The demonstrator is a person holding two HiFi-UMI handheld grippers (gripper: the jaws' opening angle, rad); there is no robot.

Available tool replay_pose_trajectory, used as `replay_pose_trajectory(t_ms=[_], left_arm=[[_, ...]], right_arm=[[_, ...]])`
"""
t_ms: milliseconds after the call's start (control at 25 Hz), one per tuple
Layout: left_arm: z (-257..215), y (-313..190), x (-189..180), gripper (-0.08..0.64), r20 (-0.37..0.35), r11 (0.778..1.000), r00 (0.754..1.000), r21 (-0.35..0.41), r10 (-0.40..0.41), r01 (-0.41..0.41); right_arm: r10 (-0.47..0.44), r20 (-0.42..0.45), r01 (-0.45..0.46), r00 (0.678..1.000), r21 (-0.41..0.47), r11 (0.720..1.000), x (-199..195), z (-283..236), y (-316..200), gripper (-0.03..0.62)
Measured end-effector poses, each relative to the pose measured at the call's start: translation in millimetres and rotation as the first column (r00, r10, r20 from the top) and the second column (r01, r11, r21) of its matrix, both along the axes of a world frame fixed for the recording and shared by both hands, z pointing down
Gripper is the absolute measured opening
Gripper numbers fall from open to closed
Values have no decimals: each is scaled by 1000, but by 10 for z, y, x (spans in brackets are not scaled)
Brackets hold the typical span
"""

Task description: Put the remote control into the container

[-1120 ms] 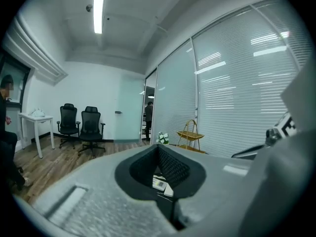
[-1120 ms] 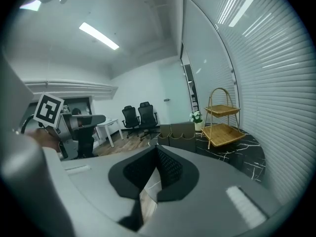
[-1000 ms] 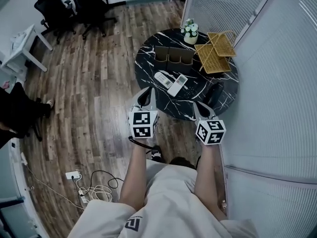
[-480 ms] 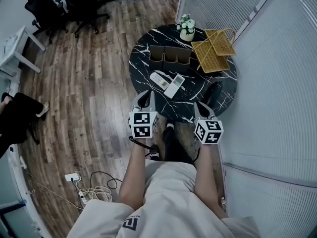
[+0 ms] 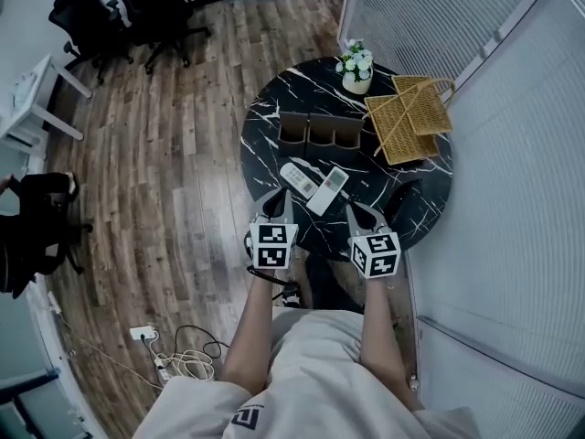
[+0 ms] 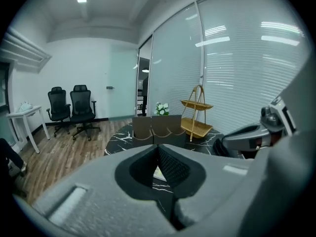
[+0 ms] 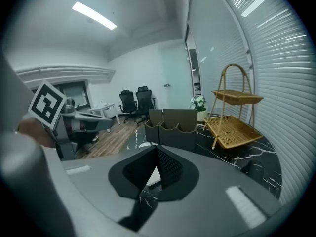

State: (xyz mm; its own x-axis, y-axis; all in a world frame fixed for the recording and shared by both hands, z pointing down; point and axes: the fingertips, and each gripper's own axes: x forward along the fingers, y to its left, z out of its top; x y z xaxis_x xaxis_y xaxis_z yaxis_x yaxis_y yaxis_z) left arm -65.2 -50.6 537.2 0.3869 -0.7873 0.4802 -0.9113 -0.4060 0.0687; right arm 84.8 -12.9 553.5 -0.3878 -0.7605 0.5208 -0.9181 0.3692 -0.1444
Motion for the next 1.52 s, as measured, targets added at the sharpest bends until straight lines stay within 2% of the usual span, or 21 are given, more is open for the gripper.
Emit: replay_pose_trajectory(t_ms=[80,160,240,280,360,400,520,600,680,760,800,920,1080,1200,1240,1320,1400,1520], left_arm=[[148,-147,-38,5,26,1000,1000,-24,-7,8],[255,-277,-50,5,36,999,999,-38,14,-13],[344,-399,17,5,84,994,991,-31,105,-102],[411,-451,53,5,123,987,979,-36,160,-157],[594,-509,97,5,200,963,942,-80,269,-258],[676,-518,118,5,229,946,918,-106,323,-306],[831,-565,210,5,269,891,850,-150,454,-428],[925,-615,298,5,276,837,790,-167,548,-522],[1053,-639,332,5,284,754,699,-210,657,-623],[1169,-644,302,5,292,659,593,-254,750,-708],[1214,-653,302,5,288,616,549,-267,785,-741],[1320,-706,374,5,280,512,441,-280,852,-812],[1422,-671,356,5,307,362,266,-315,914,-877],[1490,-649,267,5,338,254,129,-358,932,-899],[1497,-646,248,5,344,223,92,-364,934,-904],[1480,-653,228,5,353,176,41,-360,935,-916],[1456,-675,209,54,356,137,2,-355,934,-925],[1460,-669,185,129,358,101,-34,-351,933,-931]], right_arm=[[-112,-34,112,993,-29,993,-269,175,-101,2],[-240,-92,236,966,-57,970,-529,348,-184,3],[-338,-140,327,931,-95,940,-643,523,-296,63],[-373,-151,358,915,-118,926,-668,607,-364,66],[-439,-153,412,885,-182,893,-736,778,-476,94],[-476,-155,440,866,-217,872,-778,860,-515,136],[-574,-179,512,799,-298,806,-837,1080,-615,217],[-626,-175,550,760,-341,763,-843,1195,-669,272],[-659,-183,571,729,-368,734,-898,1289,-735,296],[-665,-192,566,722,-390,727,-1002,1399,-790,297],[-668,-194,558,718,-413,720,-1031,1467,-803,298],[-680,-195,527,707,-496,691,-1030,1644,-822,302],[-662,-243,460,709,-551,696,-1047,1777,-813,314],[-647,-275,424,711,-567,706,-1059,1805,-798,288],[-647,-280,421,709,-568,707,-1068,1803,-795,267],[-654,-295,421,696,-570,705,-1082,1804,-790,264],[-662,-323,416,677,-574,706,-1079,1789,-806,262],[-674,-361,411,645,-580,704,-1093,1710,-789,261]])
